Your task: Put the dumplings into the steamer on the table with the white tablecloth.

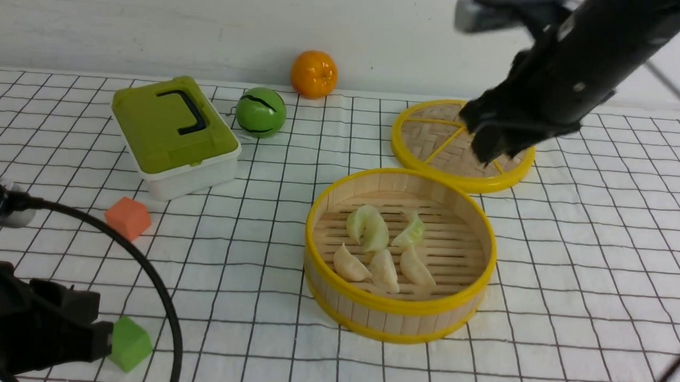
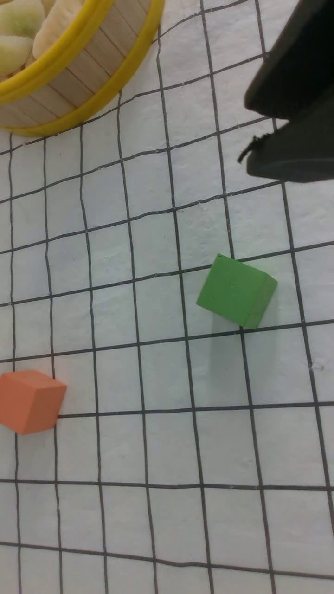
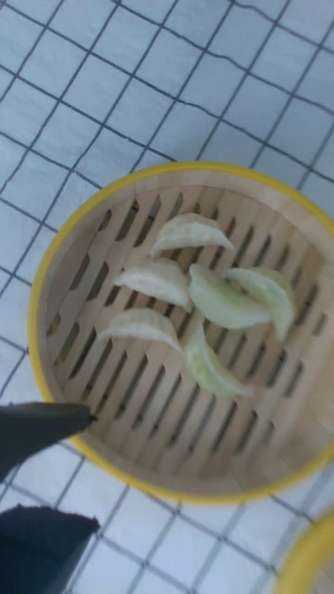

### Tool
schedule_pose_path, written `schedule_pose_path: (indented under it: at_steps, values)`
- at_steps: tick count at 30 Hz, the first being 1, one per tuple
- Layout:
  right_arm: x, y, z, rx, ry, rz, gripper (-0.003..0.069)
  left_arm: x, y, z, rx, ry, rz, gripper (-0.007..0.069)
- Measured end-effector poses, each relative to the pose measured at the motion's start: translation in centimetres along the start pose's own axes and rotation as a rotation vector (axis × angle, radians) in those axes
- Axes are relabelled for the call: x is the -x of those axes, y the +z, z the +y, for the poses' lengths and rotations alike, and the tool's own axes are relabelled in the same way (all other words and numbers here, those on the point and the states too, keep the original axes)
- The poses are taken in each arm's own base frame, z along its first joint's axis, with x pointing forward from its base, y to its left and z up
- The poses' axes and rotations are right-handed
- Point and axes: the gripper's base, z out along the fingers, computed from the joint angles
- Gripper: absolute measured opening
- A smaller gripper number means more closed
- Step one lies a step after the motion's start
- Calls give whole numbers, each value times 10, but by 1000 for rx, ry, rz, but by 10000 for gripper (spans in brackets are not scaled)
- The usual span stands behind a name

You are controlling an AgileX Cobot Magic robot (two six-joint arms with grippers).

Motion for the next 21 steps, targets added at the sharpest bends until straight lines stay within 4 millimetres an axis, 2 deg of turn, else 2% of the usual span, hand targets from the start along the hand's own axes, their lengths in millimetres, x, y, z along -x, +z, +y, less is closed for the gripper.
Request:
schedule_pose_path:
  at_steps: [4, 7, 9, 10, 14, 15, 16, 17, 18, 19, 20, 21]
  values:
    - [-9, -78, 6, -56, -56, -172, 1, 0, 0, 0, 0, 0, 0, 122]
    - [-25, -120, 10, -84, -77, -311, -21, 0, 0, 0, 0, 0, 0, 125]
    - [-41, -138, 11, -103, -84, -395, -21, 0, 0, 0, 0, 0, 0, 125]
    - [-43, -139, 11, -105, -84, -402, -21, 0, 0, 0, 0, 0, 0, 125]
    - [-102, -142, 10, -167, -140, -492, -15, 0, 0, 0, 0, -1, 0, 128]
    - [-105, -142, 10, -173, -145, -497, -15, 0, 0, 0, 0, -1, 0, 128]
    - [-133, -146, 9, -211, -175, -550, -14, 0, 0, 0, 0, -1, 0, 129]
    - [-135, -142, 9, -209, -174, -534, -14, 0, 0, 0, 0, -1, 0, 129]
    - [-165, -141, 8, -249, -208, -580, -13, 0, 0, 0, 0, -1, 0, 132]
    - [-181, -140, 7, -268, -225, -606, -12, 0, 0, 0, 0, -1, 0, 133]
    - [-196, -137, 7, -284, -240, -631, -11, 0, 0, 0, 0, -1, 0, 134]
    - [-197, -141, 7, -289, -243, -649, -11, 0, 0, 0, 0, -1, 0, 134]
